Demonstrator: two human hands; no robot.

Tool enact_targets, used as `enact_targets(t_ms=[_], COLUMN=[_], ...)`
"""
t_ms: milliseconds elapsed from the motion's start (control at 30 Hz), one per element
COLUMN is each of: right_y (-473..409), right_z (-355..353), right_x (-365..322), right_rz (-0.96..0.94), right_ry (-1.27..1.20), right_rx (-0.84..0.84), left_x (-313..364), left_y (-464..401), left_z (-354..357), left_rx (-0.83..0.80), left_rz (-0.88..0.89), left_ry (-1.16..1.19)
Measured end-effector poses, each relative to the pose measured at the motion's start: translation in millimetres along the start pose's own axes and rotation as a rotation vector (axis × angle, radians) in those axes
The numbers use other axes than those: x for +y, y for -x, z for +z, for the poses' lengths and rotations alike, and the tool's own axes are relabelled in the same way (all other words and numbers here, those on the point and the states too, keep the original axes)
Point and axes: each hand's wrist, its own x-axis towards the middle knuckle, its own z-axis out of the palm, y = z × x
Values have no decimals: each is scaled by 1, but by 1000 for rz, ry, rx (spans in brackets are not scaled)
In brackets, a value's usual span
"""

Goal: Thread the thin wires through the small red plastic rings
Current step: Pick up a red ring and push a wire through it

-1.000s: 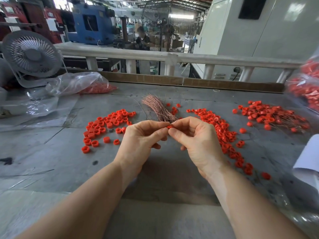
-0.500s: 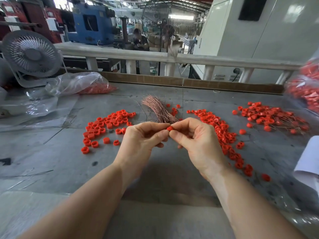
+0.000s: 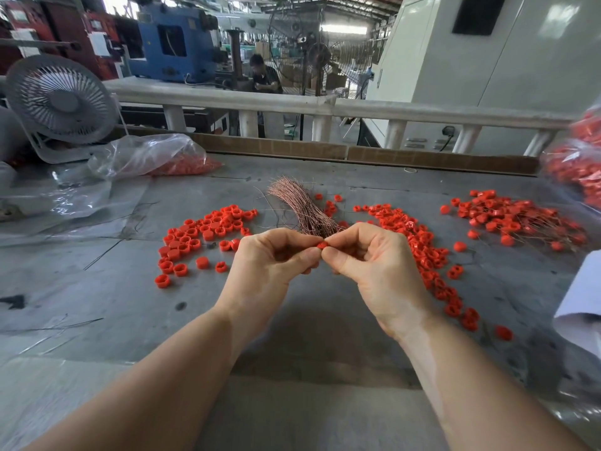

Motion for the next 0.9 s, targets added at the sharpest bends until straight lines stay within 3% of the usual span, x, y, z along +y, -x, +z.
enact_targets(t_ms=[367, 667, 800, 900], right_y=[0, 0, -2, -1], right_z=[-2, -2, -3, -2], right_x=[-3, -3, -3, -2], right_rz=[58, 54, -177, -343], right_ry=[-117, -91, 225, 454], right_rx=[9, 22, 191, 133], left_x=[-1, 0, 1, 1], left_y=[-2, -2, -3, -3], left_z=[0, -2, -2, -2], left_rx=[-22, -60, 3, 0], left_rz=[-151, -188, -230, -253], left_ry=[224, 250, 280, 304])
